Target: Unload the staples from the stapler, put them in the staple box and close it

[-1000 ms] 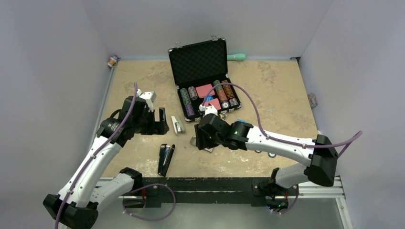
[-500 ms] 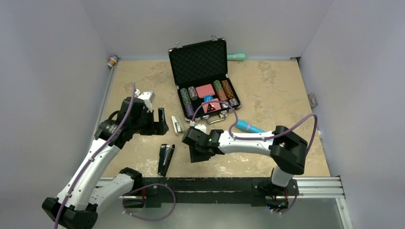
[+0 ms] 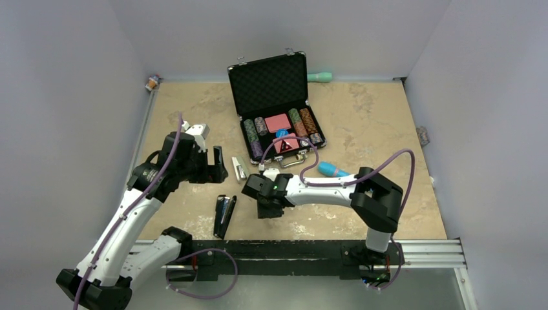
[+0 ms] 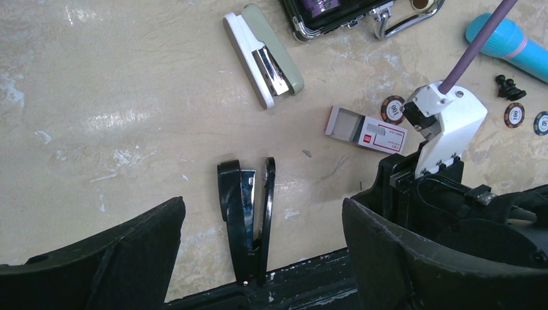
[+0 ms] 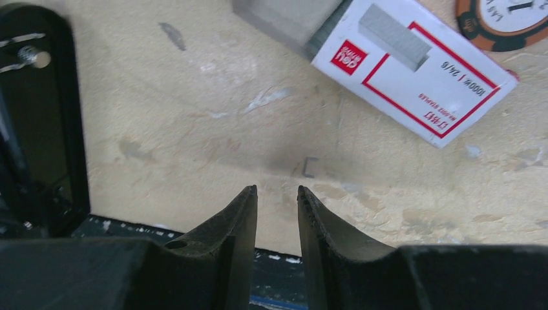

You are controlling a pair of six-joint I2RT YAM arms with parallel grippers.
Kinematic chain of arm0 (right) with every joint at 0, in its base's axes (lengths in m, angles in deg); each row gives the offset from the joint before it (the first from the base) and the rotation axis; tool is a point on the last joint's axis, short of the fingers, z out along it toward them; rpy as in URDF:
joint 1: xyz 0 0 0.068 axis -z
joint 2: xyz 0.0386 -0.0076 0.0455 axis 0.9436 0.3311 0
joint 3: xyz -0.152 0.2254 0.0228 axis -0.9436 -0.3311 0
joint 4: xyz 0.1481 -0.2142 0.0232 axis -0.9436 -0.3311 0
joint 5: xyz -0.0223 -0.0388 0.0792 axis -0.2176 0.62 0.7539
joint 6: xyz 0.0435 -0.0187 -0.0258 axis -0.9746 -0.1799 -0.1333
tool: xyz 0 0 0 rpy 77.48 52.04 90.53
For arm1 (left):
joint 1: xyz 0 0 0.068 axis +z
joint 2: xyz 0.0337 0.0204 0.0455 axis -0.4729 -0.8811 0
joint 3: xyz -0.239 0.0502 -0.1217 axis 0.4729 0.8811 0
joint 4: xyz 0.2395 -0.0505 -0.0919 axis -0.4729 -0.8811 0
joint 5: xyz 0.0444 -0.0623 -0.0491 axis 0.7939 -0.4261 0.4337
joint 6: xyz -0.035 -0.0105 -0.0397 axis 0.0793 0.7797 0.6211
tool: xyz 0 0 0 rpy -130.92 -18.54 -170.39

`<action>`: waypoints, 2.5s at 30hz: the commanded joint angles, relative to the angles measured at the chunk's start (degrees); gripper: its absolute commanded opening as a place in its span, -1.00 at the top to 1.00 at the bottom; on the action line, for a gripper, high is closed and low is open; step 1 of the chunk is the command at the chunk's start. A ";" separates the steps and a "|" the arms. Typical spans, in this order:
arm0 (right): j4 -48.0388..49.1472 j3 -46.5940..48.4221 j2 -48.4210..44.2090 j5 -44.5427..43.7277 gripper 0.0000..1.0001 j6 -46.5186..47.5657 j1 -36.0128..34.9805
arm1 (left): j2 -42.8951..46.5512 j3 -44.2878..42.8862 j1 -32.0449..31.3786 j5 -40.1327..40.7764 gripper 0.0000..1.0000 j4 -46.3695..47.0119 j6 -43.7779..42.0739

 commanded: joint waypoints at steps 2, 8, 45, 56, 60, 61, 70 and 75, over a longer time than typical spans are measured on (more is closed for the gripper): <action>-4.02 2.80 1.35 -4.42 0.35 -2.18 -0.02 | 0.67 -0.04 0.22 -0.55 -0.88 1.87 -0.68; -4.48 3.60 2.80 -4.98 0.36 -1.93 -0.06 | 0.49 -0.07 0.23 -0.67 -0.88 1.75 -0.79; -3.14 3.29 6.84 -4.35 0.98 -0.07 0.03 | 0.28 0.00 0.27 -0.67 -0.88 1.66 -1.12; -4.65 5.88 3.54 -5.09 1.00 2.50 0.02 | 0.02 0.00 0.22 -0.38 -0.88 1.67 -1.12; -5.79 7.34 1.90 -5.40 1.00 2.83 0.03 | -0.03 -0.06 0.24 -0.22 -0.88 1.57 -1.12; -5.99 7.72 1.52 -5.47 1.00 2.84 0.06 | -0.08 -0.07 0.25 -0.22 -0.88 1.60 -1.12; -7.17 9.03 -0.54 -6.57 1.00 2.74 0.02 | -0.08 -0.04 0.25 -0.15 -0.88 1.61 -1.12; -4.55 9.72 -0.54 -5.39 1.00 5.91 2.02 | 0.07 -0.03 0.24 -0.22 -0.88 1.53 -1.03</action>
